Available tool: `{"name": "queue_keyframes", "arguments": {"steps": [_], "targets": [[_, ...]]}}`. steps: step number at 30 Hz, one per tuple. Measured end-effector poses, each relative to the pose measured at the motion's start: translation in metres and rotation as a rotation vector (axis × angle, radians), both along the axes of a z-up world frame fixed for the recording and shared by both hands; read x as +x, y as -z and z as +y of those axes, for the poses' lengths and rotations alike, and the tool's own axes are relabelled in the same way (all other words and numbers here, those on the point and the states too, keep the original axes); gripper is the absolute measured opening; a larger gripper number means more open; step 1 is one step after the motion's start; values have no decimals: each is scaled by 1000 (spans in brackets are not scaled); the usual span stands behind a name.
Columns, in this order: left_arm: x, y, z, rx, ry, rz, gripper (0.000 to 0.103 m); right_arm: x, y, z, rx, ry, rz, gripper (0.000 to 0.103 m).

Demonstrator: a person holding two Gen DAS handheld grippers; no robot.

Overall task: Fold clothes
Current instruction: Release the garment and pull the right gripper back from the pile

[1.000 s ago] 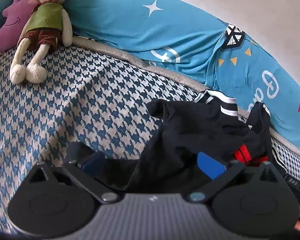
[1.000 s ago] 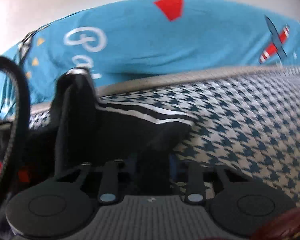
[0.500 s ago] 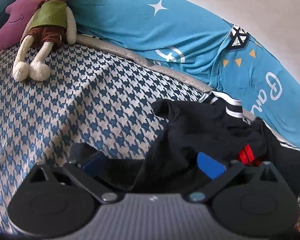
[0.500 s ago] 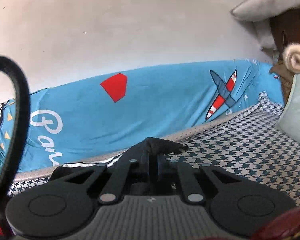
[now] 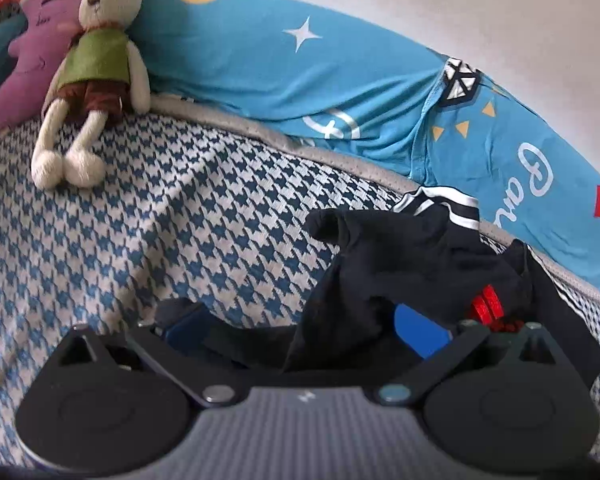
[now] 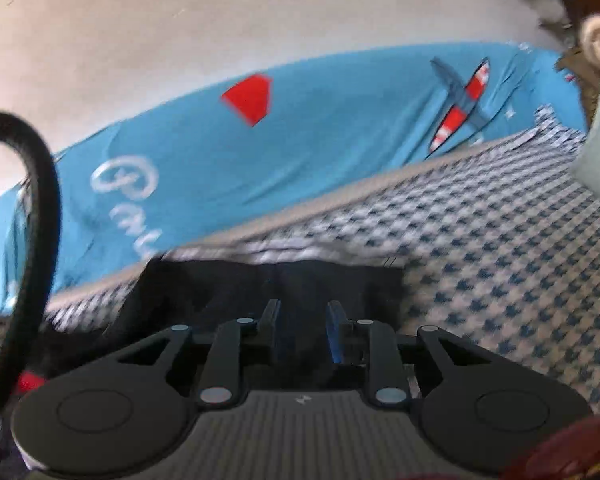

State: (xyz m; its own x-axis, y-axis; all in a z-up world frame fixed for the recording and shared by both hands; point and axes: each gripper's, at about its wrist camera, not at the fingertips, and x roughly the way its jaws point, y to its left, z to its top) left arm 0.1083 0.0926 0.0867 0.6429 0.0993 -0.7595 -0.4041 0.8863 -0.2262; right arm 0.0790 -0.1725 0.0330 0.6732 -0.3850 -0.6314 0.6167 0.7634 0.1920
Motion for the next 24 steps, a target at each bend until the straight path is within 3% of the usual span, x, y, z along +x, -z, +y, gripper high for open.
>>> {"name": "queue_keyframes", "arguments": {"steps": [5,11,19,24], "targets": [[-17,4,-2,33,57,18,103,-14,2,28,76,-98,30,40],[-43,17,7,0,72,56,103,-43,5,63,128,-192,56,48],[-74,27,38,-56,22,55,103,-81,13,92,177,-256,72,50],[-90,28,45,-44,2,48,103,-103,22,110,207,-281,88,50]]}}
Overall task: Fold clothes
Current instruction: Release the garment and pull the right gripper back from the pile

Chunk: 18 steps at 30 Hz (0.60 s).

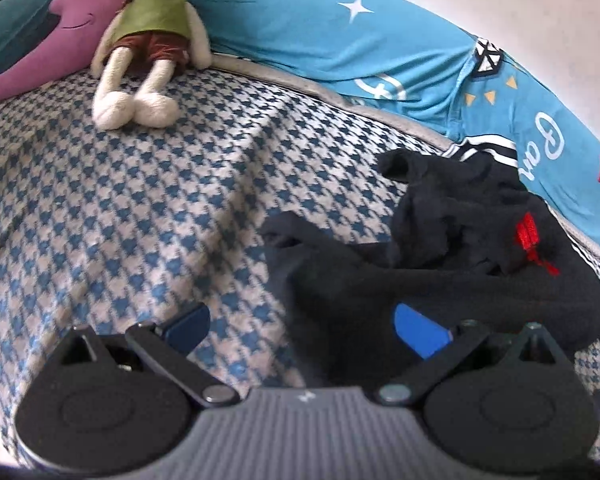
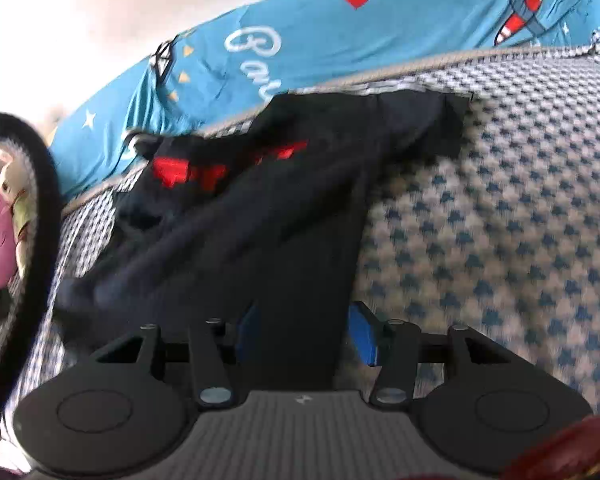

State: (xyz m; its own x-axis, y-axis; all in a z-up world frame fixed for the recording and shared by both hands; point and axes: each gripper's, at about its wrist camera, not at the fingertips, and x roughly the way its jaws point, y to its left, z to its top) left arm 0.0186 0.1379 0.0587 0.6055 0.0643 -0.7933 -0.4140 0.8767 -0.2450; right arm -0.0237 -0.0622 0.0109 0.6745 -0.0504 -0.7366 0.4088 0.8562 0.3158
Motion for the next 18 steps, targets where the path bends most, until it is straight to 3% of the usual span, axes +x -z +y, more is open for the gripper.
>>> {"name": "queue_keyframes", "arguments": {"steps": [10,15,16,18], "targets": [[-24,1,-5,13,-7,-12,103,-36,22,29,22,-13,47,51],[-33,4,-10,18,-7,-6,103,-41,23,53,-78,-66,45,54],[-35,5,-10,13,-9,-6,103,-41,23,57,-98,-79,45,53],[-38,7,-11,10,-15,-3,103,-39,26,67,-155,-95,46,37]]}}
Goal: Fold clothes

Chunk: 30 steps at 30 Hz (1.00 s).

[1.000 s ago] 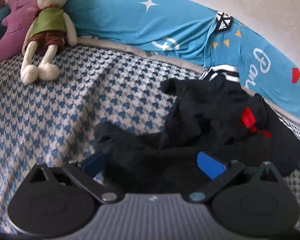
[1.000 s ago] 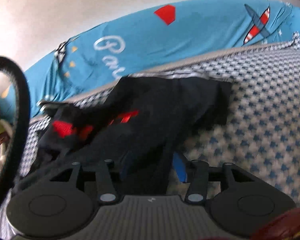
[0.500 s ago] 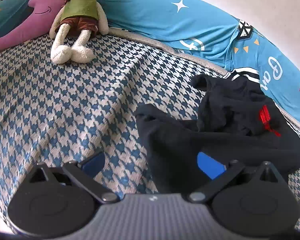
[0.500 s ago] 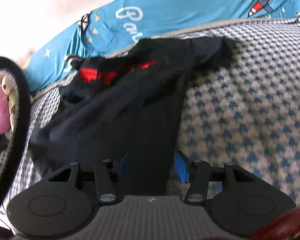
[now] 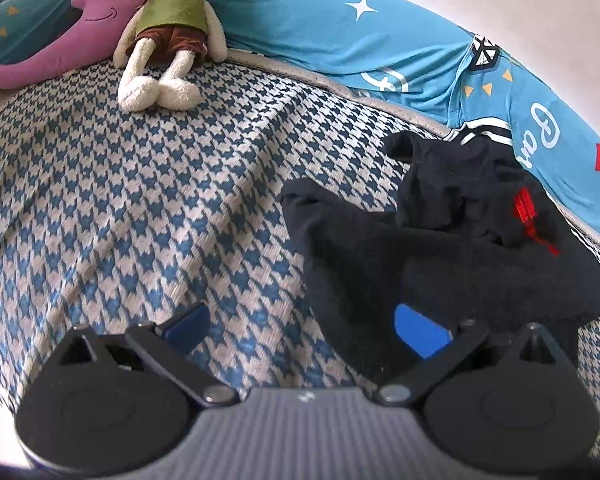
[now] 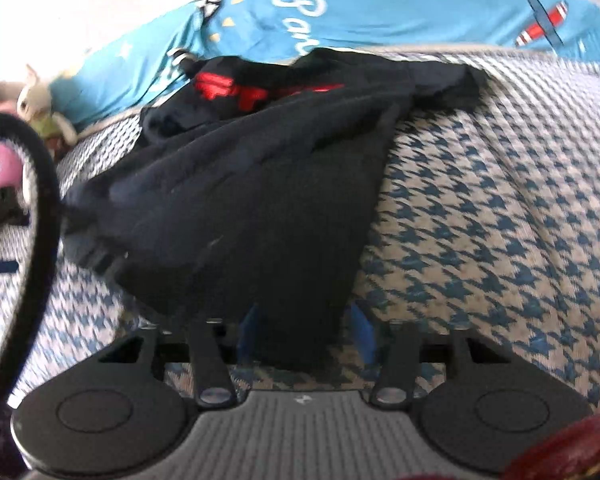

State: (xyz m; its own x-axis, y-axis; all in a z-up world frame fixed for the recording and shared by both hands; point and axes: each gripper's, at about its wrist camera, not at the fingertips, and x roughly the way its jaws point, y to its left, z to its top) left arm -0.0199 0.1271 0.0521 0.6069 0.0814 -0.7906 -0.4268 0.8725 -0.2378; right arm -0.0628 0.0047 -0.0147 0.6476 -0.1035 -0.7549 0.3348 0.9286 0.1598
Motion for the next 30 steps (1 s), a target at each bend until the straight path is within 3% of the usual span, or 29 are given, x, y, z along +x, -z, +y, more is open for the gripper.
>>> {"name": "queue_keyframes", "arguments": {"steps": [1,3,4,10,16,19,20,22,23,25,30], "targets": [[-2,1,-1,-1,-4,1,103,1,1,5,-28,-9,0,32],[-5,3,-2,-4,-9,4,103,2,2,10,-55,-23,-8,12],[-6,4,-3,-6,-10,5,103,3,1,11,-56,-27,-15,10],[-13,8,-4,-5,-21,6,103,-14,-17,5,-102,38,-114,7],[-18,8,1,2,-43,7,103,-48,-43,-19,-198,291,-208,7],[-19,8,3,5,-48,8,103,-57,-44,-30,-232,418,-194,7],[-19,9,2,3,-46,10,103,-58,-44,-33,-242,451,-185,8],[-20,10,1,-2,-42,13,103,-61,-44,-39,-260,514,-171,19],[-19,9,-1,-3,-36,12,103,-63,-46,-40,-248,504,-192,26],[-19,8,-3,-3,-24,10,103,-67,-50,-43,-224,482,-232,26],[-15,3,-10,14,8,-2,103,-50,-48,-19,-189,268,-243,26]]}}
